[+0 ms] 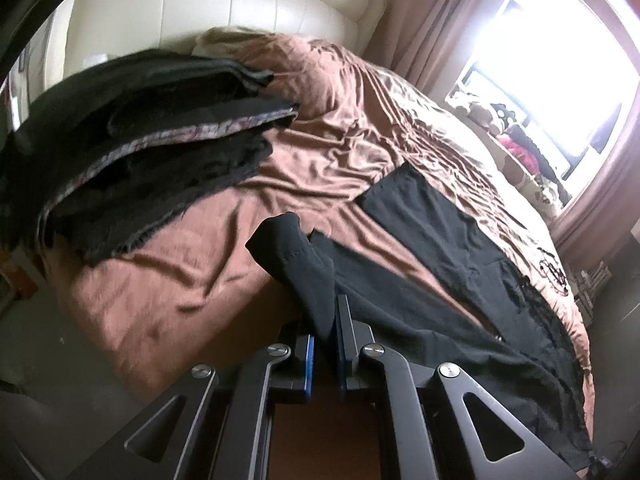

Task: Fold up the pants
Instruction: 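Close left gripper on one pant leg hem while right gripper grasps the other hem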

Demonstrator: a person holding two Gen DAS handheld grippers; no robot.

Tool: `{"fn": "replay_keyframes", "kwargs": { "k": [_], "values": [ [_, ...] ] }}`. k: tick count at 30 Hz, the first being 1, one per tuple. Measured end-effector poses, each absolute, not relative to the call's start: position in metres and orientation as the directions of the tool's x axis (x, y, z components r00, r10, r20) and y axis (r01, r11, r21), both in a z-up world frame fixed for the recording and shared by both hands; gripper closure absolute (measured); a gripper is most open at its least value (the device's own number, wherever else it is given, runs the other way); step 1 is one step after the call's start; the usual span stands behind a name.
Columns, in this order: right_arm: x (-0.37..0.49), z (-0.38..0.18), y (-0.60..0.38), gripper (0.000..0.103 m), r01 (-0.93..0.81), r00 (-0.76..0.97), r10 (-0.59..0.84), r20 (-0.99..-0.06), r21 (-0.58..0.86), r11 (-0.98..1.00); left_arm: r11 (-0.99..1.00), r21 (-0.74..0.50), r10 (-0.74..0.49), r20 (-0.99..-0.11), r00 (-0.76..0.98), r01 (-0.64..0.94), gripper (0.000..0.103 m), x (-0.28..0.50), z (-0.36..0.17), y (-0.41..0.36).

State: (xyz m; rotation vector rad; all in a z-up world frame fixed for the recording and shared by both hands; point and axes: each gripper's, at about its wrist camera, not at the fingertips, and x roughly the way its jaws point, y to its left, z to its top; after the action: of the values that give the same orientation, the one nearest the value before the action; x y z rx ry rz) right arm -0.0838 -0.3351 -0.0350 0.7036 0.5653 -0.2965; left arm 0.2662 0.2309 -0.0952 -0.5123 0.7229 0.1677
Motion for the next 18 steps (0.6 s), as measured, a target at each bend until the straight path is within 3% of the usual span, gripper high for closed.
{"fn": "replay_keyframes", "kwargs": {
  "k": [18],
  "values": [
    [-0.053,0.011,-0.338,0.103,0.404,0.843,-0.092,-0.531,0.510,0.759,0.892,-0.358,-0.029,-0.655,0.755,-0.276,0.094,0.340,-0.051,0.221]
  ]
}}
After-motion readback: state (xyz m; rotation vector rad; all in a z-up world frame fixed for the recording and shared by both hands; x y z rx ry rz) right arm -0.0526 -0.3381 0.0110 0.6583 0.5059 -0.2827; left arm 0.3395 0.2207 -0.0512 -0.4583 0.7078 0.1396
